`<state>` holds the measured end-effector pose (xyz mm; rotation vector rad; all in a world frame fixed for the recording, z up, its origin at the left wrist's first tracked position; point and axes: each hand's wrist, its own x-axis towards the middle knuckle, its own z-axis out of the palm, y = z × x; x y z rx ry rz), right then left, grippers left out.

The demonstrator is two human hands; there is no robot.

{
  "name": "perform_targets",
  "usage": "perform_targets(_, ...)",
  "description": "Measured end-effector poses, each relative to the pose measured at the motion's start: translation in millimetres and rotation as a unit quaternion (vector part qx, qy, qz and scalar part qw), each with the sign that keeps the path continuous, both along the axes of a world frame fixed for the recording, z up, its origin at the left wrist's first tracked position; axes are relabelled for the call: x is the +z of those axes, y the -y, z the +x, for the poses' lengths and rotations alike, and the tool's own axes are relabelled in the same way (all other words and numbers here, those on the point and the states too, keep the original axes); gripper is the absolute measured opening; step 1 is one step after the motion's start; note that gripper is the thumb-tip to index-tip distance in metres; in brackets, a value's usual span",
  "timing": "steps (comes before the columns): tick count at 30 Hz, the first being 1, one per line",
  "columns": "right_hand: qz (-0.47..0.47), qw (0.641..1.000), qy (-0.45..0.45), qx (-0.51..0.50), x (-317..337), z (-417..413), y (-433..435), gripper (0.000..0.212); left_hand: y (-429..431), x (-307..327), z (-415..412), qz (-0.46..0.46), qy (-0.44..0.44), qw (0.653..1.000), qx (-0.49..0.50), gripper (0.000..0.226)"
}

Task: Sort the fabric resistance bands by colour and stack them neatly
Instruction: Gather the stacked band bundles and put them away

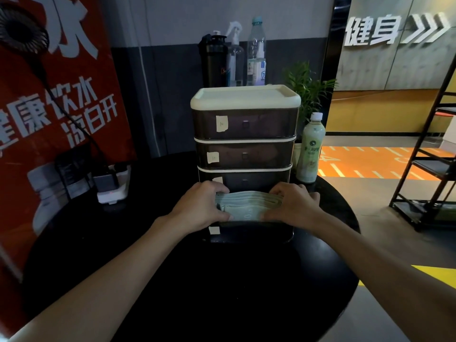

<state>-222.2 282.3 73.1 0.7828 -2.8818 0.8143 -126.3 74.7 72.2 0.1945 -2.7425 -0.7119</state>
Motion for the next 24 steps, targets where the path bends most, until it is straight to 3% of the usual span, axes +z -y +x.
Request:
perform_targets(7,0.028,0.999,0.031,0.005,-10,-6,1,0.056,6,-2,-3,-0.001,0.008,1.0,-0.021,0.06)
perform_targets(13,0.032,0.998,0.051,0.008,-17,-5,3,0.048,15,-8,4,0.087,0.018,0.994,-0.065,0.049)
perform_targets(17,0.047,0.995,0.085,0.034,-10,-4,-1,0.059,14,-16,8,0.118,-0.01,0.991,-0.064,0.043)
perform_targets(24,-0.073,0.995,0.06,0.035,-16,-3,-21,0.071,14,-15,8,0.121,-0.015,0.99,-0.067,0.039)
